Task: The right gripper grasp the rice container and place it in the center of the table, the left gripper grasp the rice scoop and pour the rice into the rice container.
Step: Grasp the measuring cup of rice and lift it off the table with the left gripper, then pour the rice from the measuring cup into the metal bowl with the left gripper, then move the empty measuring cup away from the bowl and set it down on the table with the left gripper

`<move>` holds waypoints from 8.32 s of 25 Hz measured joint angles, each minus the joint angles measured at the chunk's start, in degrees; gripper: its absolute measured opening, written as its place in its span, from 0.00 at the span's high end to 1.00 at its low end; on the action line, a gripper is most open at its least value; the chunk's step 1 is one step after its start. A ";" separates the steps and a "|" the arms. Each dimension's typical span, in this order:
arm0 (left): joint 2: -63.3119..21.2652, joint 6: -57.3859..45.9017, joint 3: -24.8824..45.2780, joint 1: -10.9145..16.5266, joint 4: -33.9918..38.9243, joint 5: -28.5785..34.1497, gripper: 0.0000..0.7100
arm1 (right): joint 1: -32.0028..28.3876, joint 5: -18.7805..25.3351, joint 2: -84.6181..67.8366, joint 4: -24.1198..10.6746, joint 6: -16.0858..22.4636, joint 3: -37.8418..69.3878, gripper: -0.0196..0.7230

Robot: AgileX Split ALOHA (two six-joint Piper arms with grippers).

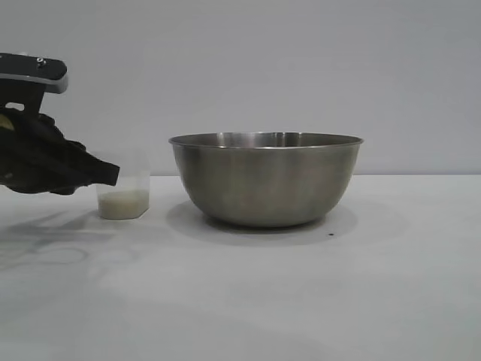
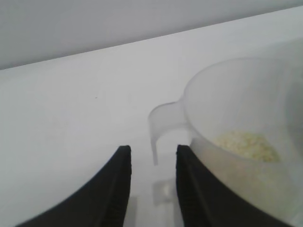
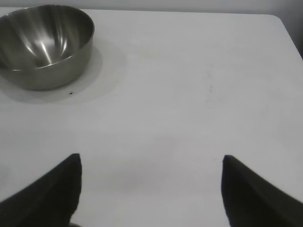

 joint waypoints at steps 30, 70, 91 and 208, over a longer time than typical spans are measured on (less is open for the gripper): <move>6.70 0.41 -9.50 5.81 16.76 0.03 0.91 | 0.00 0.00 0.00 0.00 0.00 0.00 0.21; -8.97 12.46 -18.94 4.81 38.91 0.38 1.00 | 0.00 0.00 0.00 0.00 0.00 0.00 0.21; -8.97 48.13 -24.51 -3.53 55.72 14.20 1.00 | 0.00 0.00 0.00 0.00 0.00 0.00 0.21; 0.60 -4.78 -10.95 2.90 -0.80 8.57 1.00 | 0.00 0.00 0.00 0.00 0.00 0.00 0.21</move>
